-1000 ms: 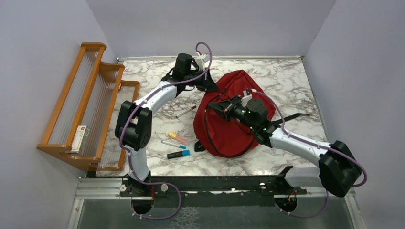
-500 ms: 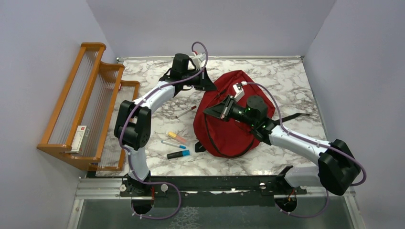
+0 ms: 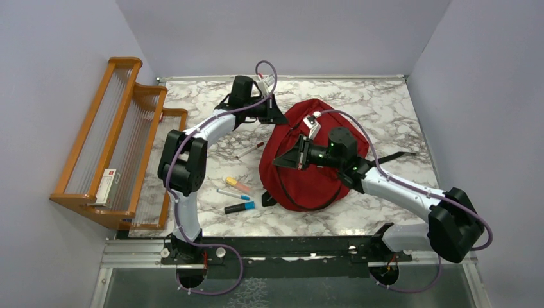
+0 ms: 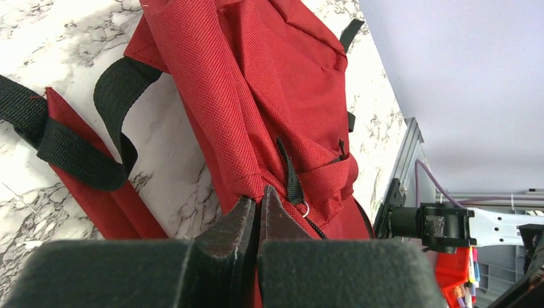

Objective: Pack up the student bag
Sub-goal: Zip the student bag at the center of the board.

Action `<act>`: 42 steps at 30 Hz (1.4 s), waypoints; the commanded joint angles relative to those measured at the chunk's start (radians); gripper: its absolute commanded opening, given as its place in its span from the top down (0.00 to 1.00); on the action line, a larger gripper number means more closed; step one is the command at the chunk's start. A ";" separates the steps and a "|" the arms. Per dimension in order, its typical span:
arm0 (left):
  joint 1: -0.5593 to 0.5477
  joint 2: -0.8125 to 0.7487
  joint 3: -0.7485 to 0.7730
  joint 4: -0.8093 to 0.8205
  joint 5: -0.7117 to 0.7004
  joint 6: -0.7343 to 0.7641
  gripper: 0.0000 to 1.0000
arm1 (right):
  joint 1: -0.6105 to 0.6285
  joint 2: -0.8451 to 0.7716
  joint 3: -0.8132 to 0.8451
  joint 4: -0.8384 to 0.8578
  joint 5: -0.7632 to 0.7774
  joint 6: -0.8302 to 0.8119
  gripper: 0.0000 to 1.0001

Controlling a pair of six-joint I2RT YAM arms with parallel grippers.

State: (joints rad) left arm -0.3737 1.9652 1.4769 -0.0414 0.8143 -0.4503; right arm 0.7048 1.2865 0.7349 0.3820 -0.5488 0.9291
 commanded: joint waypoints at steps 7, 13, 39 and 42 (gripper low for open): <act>0.008 -0.038 0.035 0.050 -0.075 0.030 0.55 | 0.009 0.018 0.104 -0.055 0.080 -0.073 0.99; 0.112 -0.233 -0.132 -0.034 -0.362 -0.046 0.17 | 0.007 0.098 0.175 -0.034 0.222 -0.115 1.00; -0.058 -0.851 -0.663 0.016 -0.611 -0.091 0.08 | -0.022 0.318 0.415 -0.020 0.275 -0.147 1.00; -0.068 -0.883 -0.698 0.018 -0.655 -0.111 0.13 | -0.024 0.320 0.411 -0.014 0.278 -0.140 0.99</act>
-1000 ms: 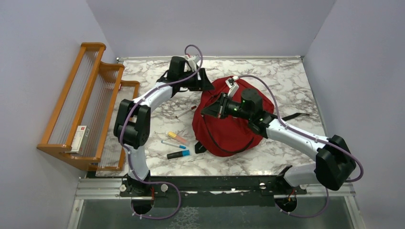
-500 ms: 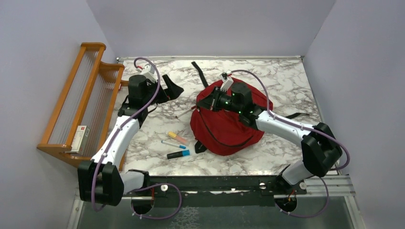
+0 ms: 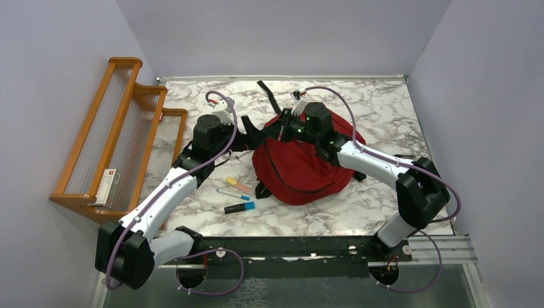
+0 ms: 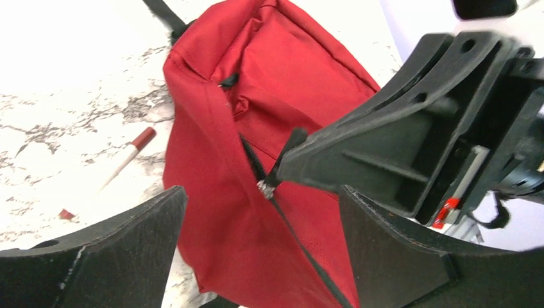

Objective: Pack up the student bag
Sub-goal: Zip the student bag at the center of the board.

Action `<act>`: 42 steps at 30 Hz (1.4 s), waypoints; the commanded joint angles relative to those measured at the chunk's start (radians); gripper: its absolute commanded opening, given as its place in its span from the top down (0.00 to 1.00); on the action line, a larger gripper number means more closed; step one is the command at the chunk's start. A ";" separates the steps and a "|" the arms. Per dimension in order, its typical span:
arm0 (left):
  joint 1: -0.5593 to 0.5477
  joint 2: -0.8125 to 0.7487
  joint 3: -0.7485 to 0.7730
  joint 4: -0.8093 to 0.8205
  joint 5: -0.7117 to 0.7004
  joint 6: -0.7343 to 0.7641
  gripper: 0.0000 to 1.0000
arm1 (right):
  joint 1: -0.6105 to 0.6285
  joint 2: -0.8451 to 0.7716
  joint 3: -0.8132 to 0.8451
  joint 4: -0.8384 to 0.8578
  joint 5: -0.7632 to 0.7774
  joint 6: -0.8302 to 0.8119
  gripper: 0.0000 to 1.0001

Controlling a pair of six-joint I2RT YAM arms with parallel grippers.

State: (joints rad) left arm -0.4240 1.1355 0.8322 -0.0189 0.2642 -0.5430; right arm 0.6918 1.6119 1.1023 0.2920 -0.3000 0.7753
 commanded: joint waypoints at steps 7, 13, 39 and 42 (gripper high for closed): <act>-0.029 -0.125 -0.116 0.015 -0.157 -0.034 0.13 | -0.028 -0.002 0.040 0.082 0.043 0.033 1.00; -0.078 -0.034 -0.099 0.080 -0.132 -0.058 0.13 | -0.031 0.006 0.052 0.081 0.016 0.032 1.00; -0.140 0.025 -0.075 -0.052 -0.102 -0.005 1.00 | -0.112 0.122 0.110 0.000 0.123 -0.053 0.99; -0.140 0.001 -0.089 -0.090 -0.107 -0.012 1.00 | -0.137 0.158 0.119 0.016 0.143 -0.052 0.99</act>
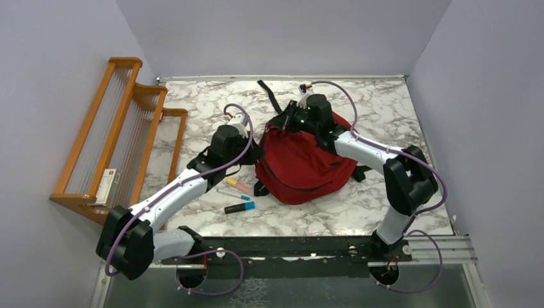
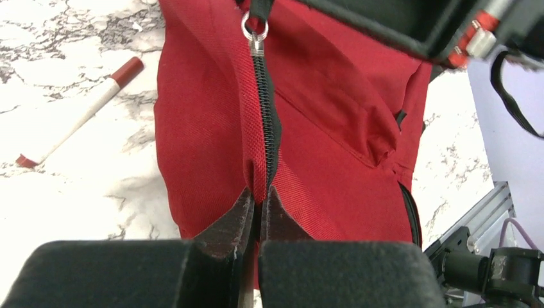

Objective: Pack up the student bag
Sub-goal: Zip the student bag at the center of the board.

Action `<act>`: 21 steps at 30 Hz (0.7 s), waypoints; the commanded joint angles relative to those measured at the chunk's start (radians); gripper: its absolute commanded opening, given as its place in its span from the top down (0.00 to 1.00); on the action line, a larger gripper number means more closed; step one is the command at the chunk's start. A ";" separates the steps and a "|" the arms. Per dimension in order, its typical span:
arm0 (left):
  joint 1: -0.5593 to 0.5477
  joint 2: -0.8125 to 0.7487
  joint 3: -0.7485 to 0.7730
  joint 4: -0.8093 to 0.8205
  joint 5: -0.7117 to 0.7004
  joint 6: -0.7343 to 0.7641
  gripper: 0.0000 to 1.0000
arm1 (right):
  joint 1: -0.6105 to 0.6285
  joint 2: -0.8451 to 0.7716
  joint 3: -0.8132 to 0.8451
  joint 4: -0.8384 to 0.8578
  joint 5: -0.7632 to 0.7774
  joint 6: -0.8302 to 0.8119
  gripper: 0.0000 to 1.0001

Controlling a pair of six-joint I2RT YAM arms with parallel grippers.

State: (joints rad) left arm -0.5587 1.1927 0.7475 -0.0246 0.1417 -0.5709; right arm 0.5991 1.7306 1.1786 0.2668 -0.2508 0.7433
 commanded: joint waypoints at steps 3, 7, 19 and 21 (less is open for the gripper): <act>-0.006 -0.080 -0.007 -0.142 -0.008 0.013 1.00 | -0.066 0.071 0.057 0.046 0.116 -0.026 0.99; -0.006 -0.109 -0.004 -0.207 -0.046 0.021 1.00 | -0.082 0.121 0.106 0.009 0.156 -0.064 1.00; -0.006 -0.132 0.009 -0.280 -0.073 0.028 1.00 | -0.125 0.244 0.193 -0.088 0.331 -0.181 0.99; -0.005 -0.129 0.010 -0.281 -0.076 0.028 1.00 | -0.132 0.247 0.189 -0.090 0.351 -0.191 0.99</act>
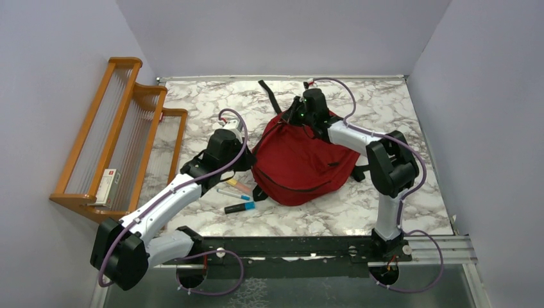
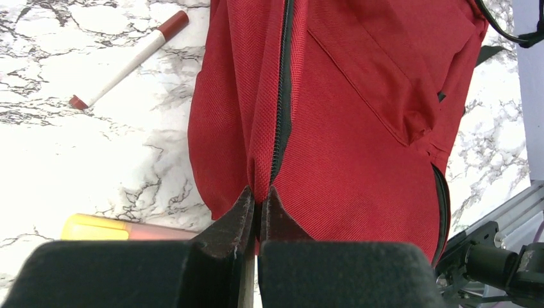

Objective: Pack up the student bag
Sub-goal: Zip the student bag at the center of the board.

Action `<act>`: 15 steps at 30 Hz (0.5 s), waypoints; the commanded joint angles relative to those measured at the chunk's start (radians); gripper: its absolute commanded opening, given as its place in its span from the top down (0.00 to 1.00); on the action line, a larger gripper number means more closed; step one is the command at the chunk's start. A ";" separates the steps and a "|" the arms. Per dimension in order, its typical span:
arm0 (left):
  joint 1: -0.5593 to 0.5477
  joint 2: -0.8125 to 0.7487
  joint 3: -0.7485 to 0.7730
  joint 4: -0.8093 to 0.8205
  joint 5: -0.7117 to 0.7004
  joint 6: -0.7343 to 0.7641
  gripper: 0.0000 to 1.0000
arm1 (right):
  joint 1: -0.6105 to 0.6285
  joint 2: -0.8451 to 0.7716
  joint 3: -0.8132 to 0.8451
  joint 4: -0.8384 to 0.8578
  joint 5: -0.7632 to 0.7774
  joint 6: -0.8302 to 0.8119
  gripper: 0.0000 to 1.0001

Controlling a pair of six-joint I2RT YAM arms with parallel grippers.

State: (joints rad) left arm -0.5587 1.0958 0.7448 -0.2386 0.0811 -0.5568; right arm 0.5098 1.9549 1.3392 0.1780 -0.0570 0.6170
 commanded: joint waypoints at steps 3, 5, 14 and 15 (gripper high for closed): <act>-0.006 -0.010 0.021 -0.058 -0.002 0.022 1.00 | -0.059 0.023 0.028 -0.006 0.162 -0.068 0.99; -0.006 0.012 0.028 -0.045 0.025 0.031 1.00 | -0.070 0.015 0.028 -0.008 0.157 -0.070 0.99; -0.006 0.205 0.105 0.083 0.133 0.100 1.00 | -0.117 -0.123 -0.008 -0.011 0.183 -0.137 0.99; -0.006 0.243 0.133 0.091 0.154 0.110 1.00 | -0.125 -0.147 -0.020 -0.015 0.195 -0.147 0.99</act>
State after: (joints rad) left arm -0.5587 1.2259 0.7937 -0.1837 0.1223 -0.5068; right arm 0.4568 1.9244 1.3361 0.1356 -0.0387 0.5476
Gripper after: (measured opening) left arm 0.017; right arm 0.011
